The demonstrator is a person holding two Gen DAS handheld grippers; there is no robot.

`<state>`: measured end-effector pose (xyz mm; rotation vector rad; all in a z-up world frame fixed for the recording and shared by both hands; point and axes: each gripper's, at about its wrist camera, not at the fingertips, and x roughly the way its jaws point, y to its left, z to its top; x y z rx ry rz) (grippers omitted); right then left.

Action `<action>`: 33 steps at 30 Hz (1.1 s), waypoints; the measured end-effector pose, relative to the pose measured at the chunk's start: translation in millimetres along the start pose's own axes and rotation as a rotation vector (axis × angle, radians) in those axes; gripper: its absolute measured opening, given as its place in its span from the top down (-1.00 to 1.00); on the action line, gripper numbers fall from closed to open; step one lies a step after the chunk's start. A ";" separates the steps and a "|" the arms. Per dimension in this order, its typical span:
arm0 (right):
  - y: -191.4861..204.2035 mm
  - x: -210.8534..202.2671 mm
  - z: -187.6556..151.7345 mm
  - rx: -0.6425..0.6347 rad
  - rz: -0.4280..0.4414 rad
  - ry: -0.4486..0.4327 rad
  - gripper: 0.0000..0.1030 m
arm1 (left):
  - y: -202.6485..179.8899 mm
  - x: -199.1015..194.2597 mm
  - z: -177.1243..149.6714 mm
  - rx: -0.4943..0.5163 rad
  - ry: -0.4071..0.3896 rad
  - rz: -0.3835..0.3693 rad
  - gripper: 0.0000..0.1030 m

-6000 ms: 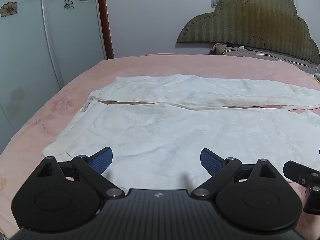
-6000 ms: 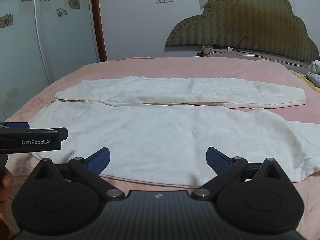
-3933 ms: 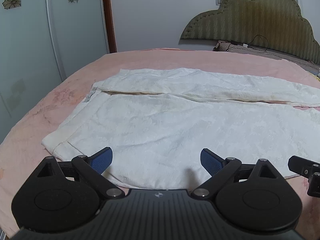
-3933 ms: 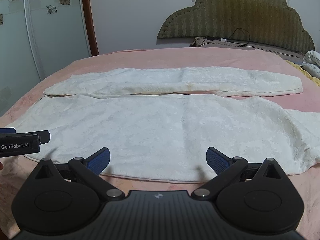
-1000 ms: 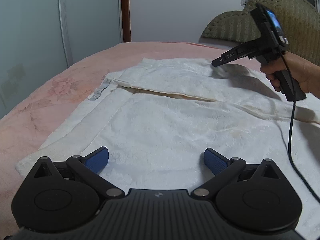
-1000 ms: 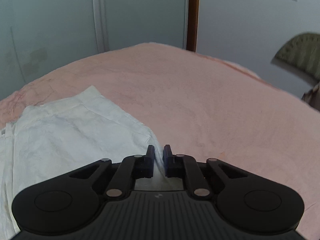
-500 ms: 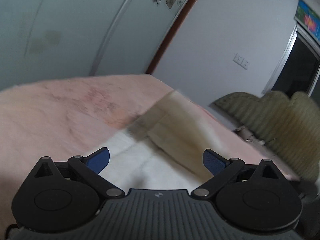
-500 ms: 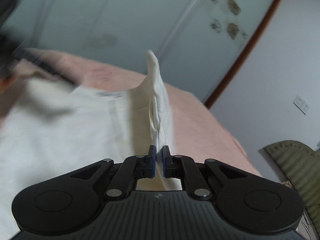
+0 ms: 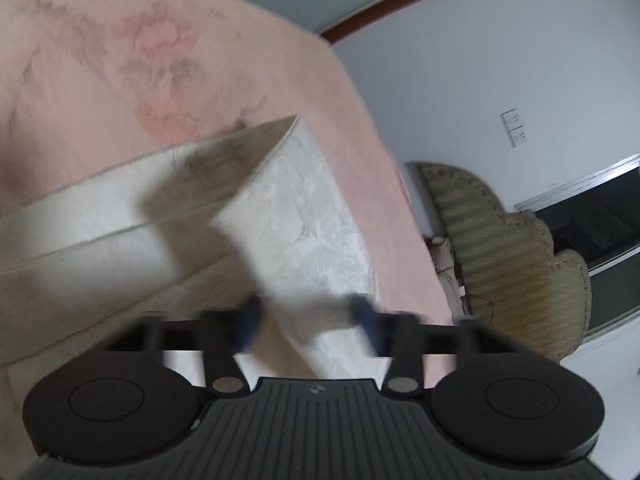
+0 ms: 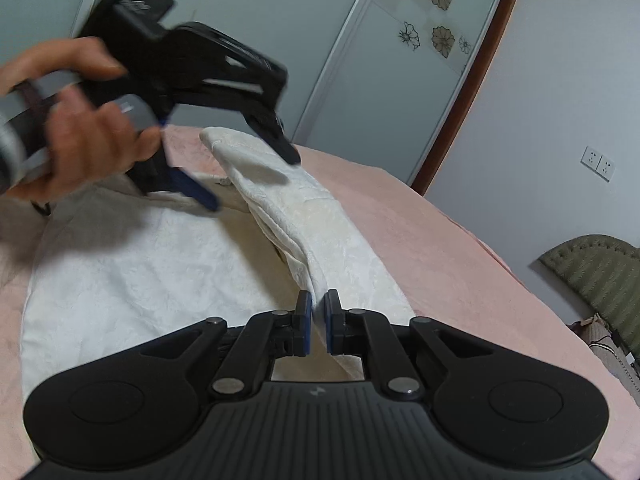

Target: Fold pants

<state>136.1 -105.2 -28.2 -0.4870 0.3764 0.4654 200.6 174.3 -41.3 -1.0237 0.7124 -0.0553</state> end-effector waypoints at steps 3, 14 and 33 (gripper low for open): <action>6.0 4.8 -1.7 -0.051 -0.038 0.019 0.73 | 0.2 3.2 2.2 0.039 -0.020 0.016 0.69; 12.0 21.7 -24.5 -0.181 -0.164 0.113 0.66 | -8.2 -25.8 -7.6 0.195 -0.049 -0.017 0.92; 101.9 -73.3 -14.2 -0.263 0.062 0.109 0.73 | 21.5 -107.2 -57.9 0.672 -0.022 0.217 0.88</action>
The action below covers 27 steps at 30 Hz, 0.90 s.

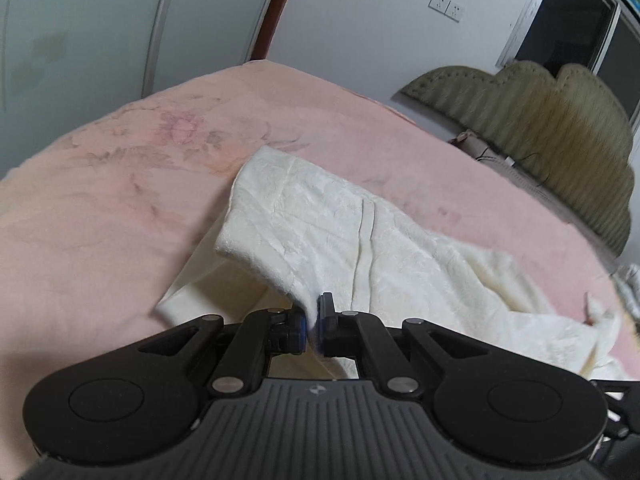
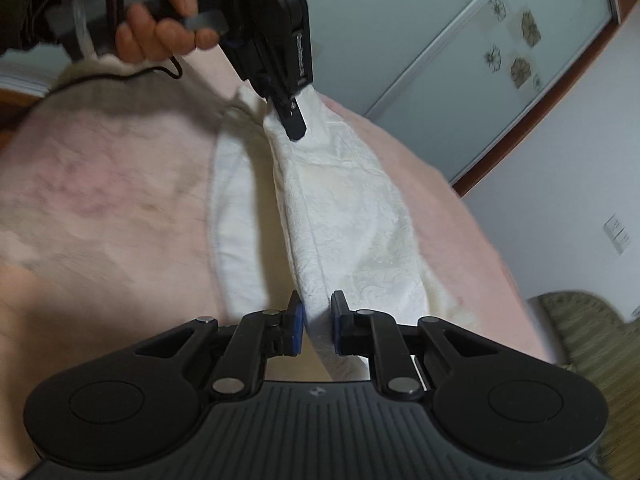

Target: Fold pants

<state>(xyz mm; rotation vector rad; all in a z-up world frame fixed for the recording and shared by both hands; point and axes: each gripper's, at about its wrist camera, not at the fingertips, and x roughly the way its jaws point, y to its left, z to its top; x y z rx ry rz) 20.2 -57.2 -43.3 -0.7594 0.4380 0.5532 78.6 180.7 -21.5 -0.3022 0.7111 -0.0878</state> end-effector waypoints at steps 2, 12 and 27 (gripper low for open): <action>3.0 -0.9 0.2 0.019 0.012 0.003 0.73 | -1.6 -0.6 -5.8 0.018 -0.009 0.028 0.84; -1.8 15.3 6.4 0.162 0.049 0.022 0.74 | -5.9 7.8 -20.2 0.071 -0.061 0.126 0.61; -54.5 -56.4 -39.3 0.507 -0.043 -0.026 -0.21 | -29.9 -43.8 -21.1 0.101 -0.238 0.296 0.30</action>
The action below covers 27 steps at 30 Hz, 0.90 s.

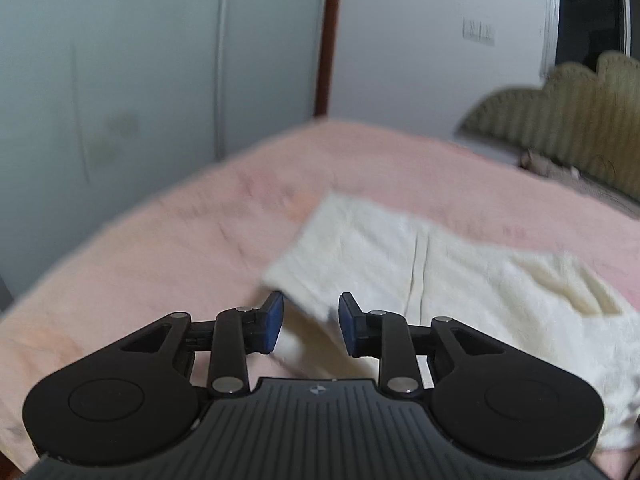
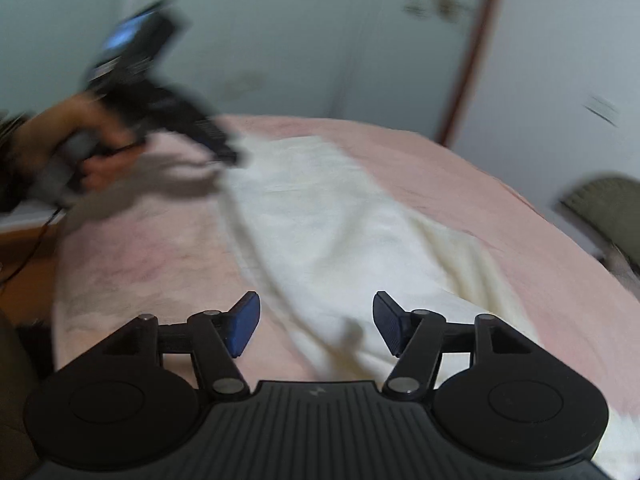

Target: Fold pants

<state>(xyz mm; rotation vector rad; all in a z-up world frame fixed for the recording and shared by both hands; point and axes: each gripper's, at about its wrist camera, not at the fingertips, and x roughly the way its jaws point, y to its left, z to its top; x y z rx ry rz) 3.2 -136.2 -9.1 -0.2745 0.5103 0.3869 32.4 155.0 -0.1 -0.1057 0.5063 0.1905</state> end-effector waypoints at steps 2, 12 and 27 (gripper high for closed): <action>-25.7 1.7 -9.2 0.142 -0.084 0.024 -0.28 | -6.7 -11.0 4.3 -0.008 -0.053 -0.007 0.27; -88.2 -42.0 -77.9 0.500 -0.125 0.171 -0.38 | -107.3 -19.2 -6.1 0.192 -0.002 -0.396 0.14; -253.5 -144.9 -206.6 0.653 -0.944 0.366 -0.67 | -204.2 -20.4 -77.1 0.502 0.082 -0.724 0.02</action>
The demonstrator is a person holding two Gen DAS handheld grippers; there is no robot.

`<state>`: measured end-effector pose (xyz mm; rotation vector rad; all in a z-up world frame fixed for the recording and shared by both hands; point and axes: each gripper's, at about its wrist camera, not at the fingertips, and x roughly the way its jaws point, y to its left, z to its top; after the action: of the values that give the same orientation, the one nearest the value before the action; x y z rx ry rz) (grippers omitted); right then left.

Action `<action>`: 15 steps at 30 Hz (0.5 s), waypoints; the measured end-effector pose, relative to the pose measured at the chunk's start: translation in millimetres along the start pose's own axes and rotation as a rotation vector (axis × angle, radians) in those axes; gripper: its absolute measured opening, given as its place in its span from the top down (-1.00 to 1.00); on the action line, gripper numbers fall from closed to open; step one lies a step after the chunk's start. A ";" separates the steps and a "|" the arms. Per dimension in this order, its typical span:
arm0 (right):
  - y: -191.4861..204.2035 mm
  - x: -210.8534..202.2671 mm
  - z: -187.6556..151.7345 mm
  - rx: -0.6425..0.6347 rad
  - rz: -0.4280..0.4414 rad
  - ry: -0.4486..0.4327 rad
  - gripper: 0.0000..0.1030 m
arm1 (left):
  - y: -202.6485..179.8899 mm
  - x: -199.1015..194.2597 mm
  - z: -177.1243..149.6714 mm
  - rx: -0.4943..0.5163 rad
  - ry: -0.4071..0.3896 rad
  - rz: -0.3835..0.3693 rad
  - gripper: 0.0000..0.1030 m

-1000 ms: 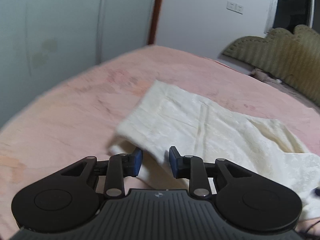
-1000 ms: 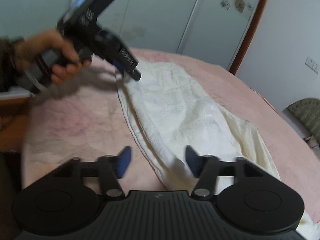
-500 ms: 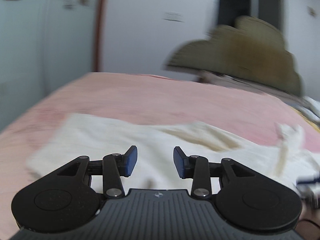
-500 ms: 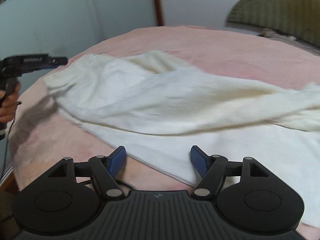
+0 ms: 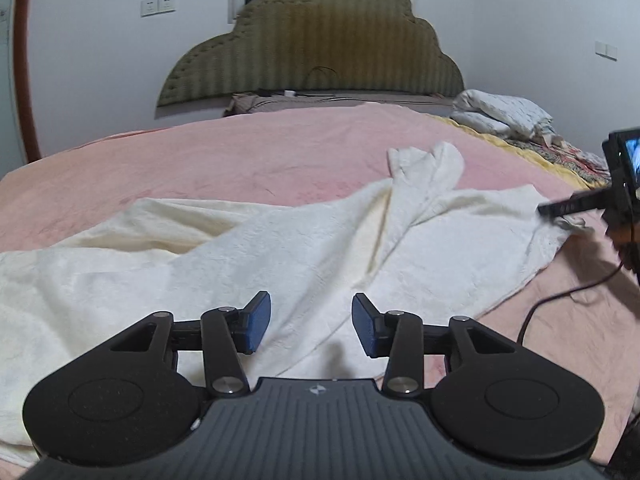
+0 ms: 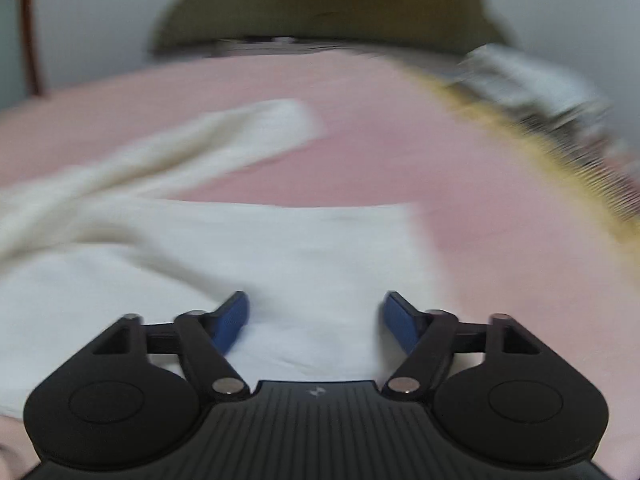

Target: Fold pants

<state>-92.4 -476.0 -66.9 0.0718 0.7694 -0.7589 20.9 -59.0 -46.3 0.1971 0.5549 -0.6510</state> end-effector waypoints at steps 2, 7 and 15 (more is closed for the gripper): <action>-6.0 -8.8 1.0 0.000 -0.025 -0.047 -0.67 | 1.0 5.2 0.3 -0.004 0.001 -0.009 0.01; -12.1 2.7 5.7 0.140 0.232 -0.013 -0.66 | -16.5 13.9 8.5 0.038 -0.013 -0.048 -0.03; 12.0 10.7 16.4 0.118 0.047 -0.049 -0.96 | -39.0 31.1 0.3 0.097 0.004 -0.137 -0.04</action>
<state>-69.7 -478.9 -64.4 0.1765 0.6733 -0.7584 17.2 -105.8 -63.2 0.2531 0.5445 -0.8115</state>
